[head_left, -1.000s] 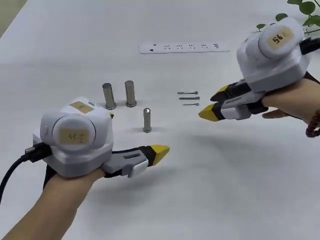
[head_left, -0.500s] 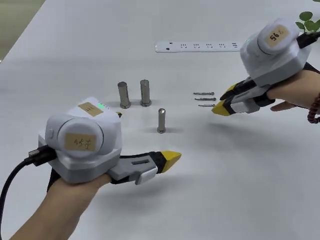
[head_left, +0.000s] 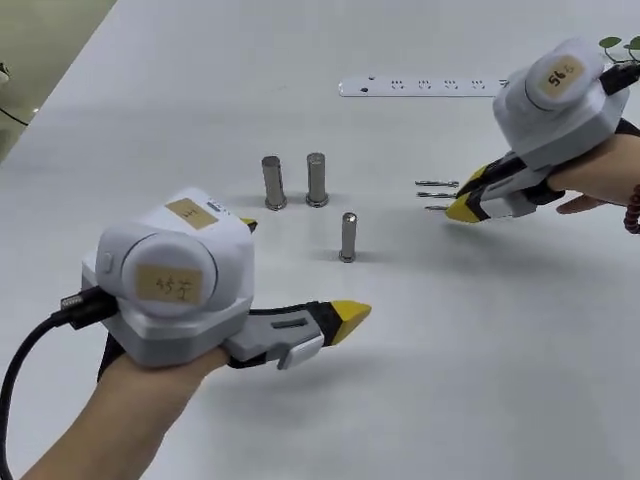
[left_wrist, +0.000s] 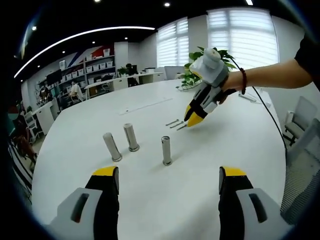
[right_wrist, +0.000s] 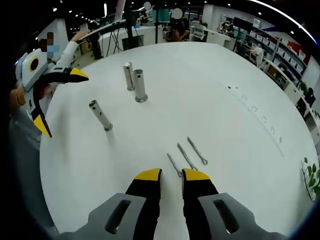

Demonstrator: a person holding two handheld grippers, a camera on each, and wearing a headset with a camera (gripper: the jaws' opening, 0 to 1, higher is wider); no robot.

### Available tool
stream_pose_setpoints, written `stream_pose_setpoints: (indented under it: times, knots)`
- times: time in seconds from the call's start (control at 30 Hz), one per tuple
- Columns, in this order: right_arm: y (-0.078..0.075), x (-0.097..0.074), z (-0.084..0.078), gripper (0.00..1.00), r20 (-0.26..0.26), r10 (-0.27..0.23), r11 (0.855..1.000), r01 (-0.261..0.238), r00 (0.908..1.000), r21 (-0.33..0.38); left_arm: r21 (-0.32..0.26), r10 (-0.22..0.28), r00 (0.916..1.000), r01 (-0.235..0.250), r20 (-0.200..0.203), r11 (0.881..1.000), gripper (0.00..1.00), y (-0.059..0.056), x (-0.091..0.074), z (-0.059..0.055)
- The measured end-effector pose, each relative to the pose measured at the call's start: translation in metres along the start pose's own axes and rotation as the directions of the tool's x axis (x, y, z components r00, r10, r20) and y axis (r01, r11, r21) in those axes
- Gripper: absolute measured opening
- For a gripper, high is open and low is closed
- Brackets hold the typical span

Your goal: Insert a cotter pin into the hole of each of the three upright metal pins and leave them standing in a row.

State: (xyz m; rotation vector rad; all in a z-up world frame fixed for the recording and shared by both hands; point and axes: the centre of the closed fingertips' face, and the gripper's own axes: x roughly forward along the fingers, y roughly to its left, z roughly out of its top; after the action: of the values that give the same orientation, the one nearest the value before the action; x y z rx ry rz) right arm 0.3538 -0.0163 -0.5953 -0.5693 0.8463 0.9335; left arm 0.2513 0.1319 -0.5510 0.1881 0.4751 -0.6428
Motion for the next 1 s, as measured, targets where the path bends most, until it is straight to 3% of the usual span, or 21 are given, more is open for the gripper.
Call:
stream_pose_setpoints:
  times: [0.27, 0.57, 1.0]
  knots:
    - [-0.007, 0.009, -0.006, 0.07, -0.038, 0.001, 1.000, -0.002, 0.9993, -0.009, -0.013, 0.000, 0.9999, 0.000, -0.011, 1.000, 0.79, 0.002, 0.001, -0.004]
    - [-0.006, 0.013, -0.006, 0.03, -0.048, 0.025, 1.000, -0.025, 0.9985, 0.002, -0.018, -0.027, 0.9996, 0.027, -0.010, 0.999, 0.79, -0.003, 0.000, -0.004]
    - [-0.008, 0.018, -0.007, 0.00, -0.093, 0.026, 0.987, -0.041, 0.9953, -0.158, -0.011, -0.057, 0.9981, 0.057, -0.025, 0.998, 0.77, -0.011, 0.001, -0.006]
